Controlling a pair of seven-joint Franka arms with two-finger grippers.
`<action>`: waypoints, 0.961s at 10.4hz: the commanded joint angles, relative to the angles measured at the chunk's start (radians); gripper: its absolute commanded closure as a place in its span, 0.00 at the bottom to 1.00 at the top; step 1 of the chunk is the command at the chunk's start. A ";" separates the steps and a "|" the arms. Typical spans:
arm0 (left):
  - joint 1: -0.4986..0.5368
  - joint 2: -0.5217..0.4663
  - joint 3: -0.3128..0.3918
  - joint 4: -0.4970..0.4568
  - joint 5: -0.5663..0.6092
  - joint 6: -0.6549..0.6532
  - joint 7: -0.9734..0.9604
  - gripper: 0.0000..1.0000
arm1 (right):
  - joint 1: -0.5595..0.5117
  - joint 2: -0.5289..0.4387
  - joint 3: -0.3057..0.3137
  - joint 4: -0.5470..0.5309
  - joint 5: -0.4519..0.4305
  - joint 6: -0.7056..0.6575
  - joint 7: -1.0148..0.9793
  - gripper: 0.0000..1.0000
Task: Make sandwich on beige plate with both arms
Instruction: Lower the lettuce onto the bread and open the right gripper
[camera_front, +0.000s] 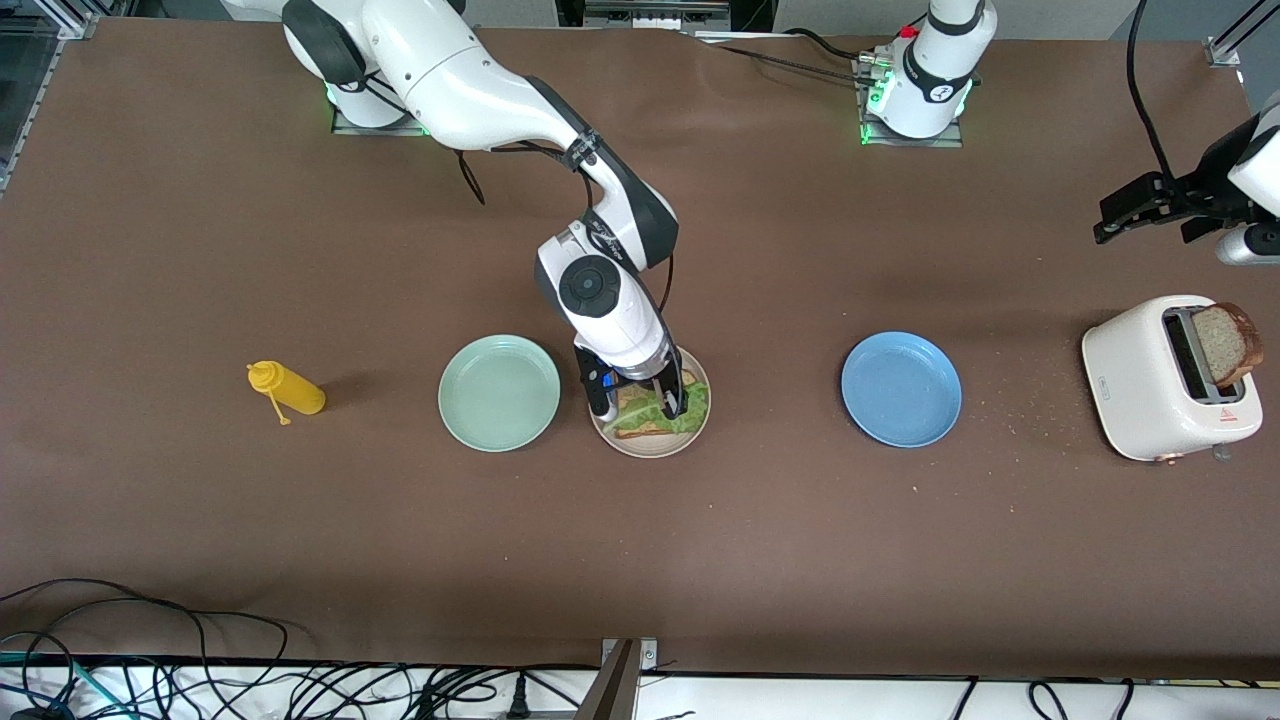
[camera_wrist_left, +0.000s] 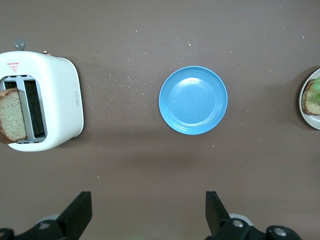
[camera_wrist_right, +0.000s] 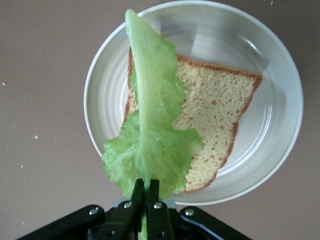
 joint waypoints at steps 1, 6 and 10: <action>0.000 0.025 0.005 0.032 0.030 -0.026 0.050 0.00 | 0.013 -0.011 -0.014 -0.033 -0.031 0.008 0.044 1.00; 0.009 0.052 -0.005 0.035 0.015 -0.015 0.091 0.00 | 0.010 -0.022 -0.014 -0.034 -0.028 -0.001 0.047 0.23; 0.009 0.082 -0.003 0.055 0.013 -0.015 0.094 0.00 | 0.000 -0.094 -0.052 -0.025 -0.026 -0.131 0.038 0.00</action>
